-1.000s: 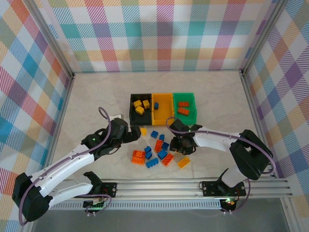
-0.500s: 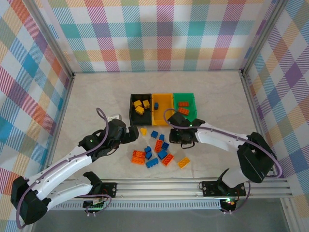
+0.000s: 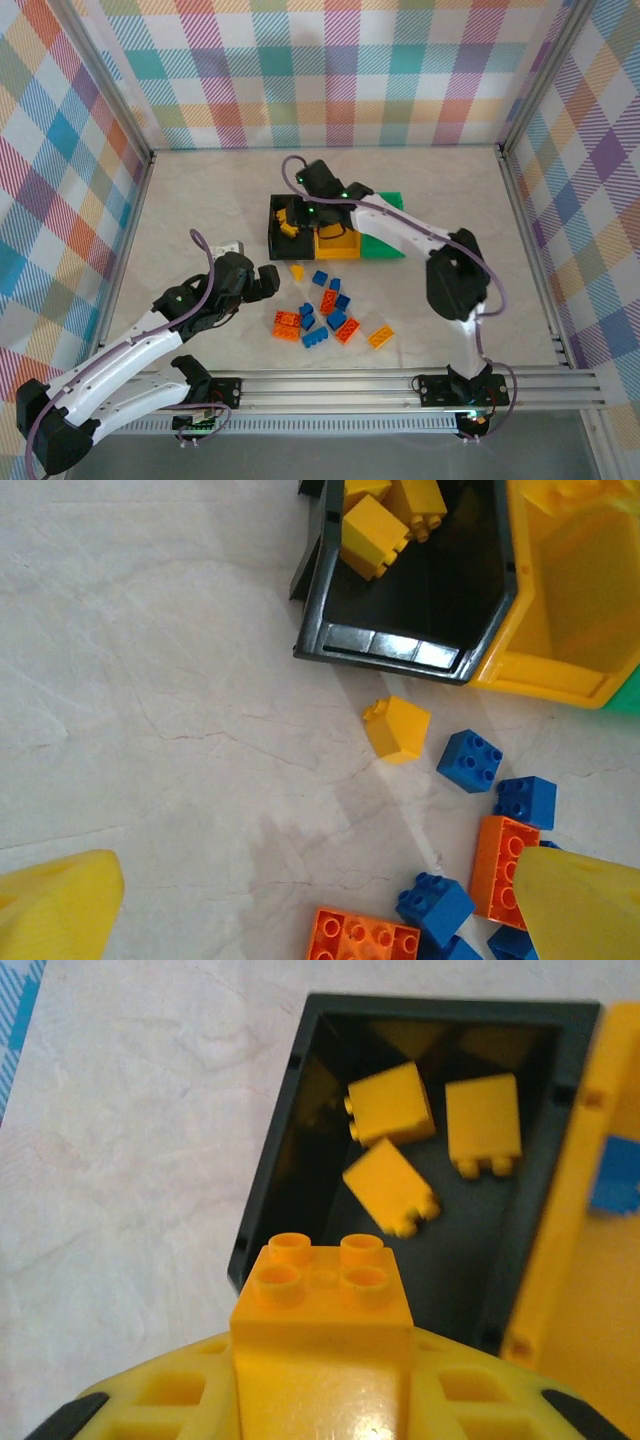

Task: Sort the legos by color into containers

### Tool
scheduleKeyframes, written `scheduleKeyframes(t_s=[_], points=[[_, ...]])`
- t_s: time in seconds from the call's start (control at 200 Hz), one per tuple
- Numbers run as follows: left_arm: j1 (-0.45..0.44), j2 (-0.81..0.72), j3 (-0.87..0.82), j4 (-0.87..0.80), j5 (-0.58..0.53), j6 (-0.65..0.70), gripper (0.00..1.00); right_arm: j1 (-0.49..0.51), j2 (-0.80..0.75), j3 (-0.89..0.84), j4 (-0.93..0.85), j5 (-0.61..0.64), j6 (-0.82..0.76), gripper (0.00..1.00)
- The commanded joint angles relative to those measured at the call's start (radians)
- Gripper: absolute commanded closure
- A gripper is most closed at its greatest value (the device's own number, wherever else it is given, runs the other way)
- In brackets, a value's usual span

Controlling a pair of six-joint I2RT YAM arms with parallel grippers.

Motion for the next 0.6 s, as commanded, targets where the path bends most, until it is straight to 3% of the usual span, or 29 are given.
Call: scheduleKeyframes(t_s=[0.0, 0.12, 0.215, 0.26, 0.405, 0.43, 0.595], points=[[-0.008, 0.001, -0.023, -0.042, 0.022, -0.005, 0.0, -0.009, 0.096, 0.148, -0.1, -0.018, -0.039, 0.65], [-0.008, 0.019, -0.036, -0.035, 0.088, 0.012, 0.01, -0.019, 0.182, 0.26, -0.152, -0.007, -0.015, 0.57], [-0.012, 0.046, -0.042, -0.018, 0.17, 0.034, 0.05, -0.021, 0.193, 0.281, -0.13, -0.023, -0.009, 0.34], [-0.015, 0.063, -0.042, -0.014, 0.203, 0.039, 0.05, -0.023, 0.185, 0.284, -0.117, -0.03, -0.008, 0.28], [-0.091, 0.113, -0.045, -0.004, 0.24, 0.032, 0.04, -0.022, 0.108, 0.222, -0.07, -0.043, -0.001, 0.2], [-0.115, 0.12, -0.045, -0.001, 0.234, 0.028, 0.0, -0.022, 0.086, 0.19, -0.058, -0.044, 0.001, 0.19], [-0.252, 0.196, -0.061, 0.011, 0.191, -0.013, 0.02, -0.023, -0.054, -0.012, 0.027, -0.027, 0.011, 0.16]])
